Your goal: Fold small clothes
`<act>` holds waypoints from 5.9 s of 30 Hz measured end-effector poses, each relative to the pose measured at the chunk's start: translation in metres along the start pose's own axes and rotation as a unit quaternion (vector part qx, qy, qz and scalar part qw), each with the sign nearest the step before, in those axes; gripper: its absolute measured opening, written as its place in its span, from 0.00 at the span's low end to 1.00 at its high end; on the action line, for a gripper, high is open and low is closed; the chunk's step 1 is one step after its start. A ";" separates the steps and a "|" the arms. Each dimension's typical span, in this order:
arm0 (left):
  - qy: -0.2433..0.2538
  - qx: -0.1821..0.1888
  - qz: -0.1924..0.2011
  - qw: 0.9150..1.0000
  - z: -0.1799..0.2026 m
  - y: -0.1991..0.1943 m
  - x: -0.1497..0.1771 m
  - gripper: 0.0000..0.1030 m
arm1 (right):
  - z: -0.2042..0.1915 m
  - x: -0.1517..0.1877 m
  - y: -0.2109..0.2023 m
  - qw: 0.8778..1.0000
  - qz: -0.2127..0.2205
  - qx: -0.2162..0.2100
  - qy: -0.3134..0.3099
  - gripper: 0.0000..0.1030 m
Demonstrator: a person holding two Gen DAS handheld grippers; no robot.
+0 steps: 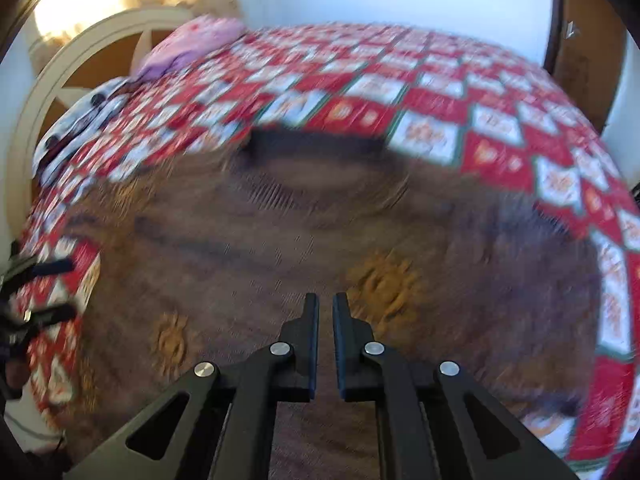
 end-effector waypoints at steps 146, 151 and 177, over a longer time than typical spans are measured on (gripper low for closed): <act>0.070 -0.156 0.038 0.985 -0.038 0.035 0.003 0.74 | -0.086 0.004 0.044 0.994 0.002 -0.065 -0.089 0.66; 0.063 -0.169 0.046 0.983 -0.051 0.029 0.002 0.74 | -0.078 -0.014 0.043 0.996 0.024 -0.069 -0.046 0.66; 0.006 -0.264 0.038 0.964 -0.152 -0.012 0.025 0.76 | -0.123 0.019 0.030 0.988 0.024 -0.102 -0.116 0.72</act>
Point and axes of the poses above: each gripper's, at about its wrist camera, not at the fingertips, and y roughly the way its jaws point, z to its right, x to its underside, the point moved 5 cm from there along y, roughly the way its jaws point, and after that the axes turned 11 degrees about z, right-handed, at the moved point
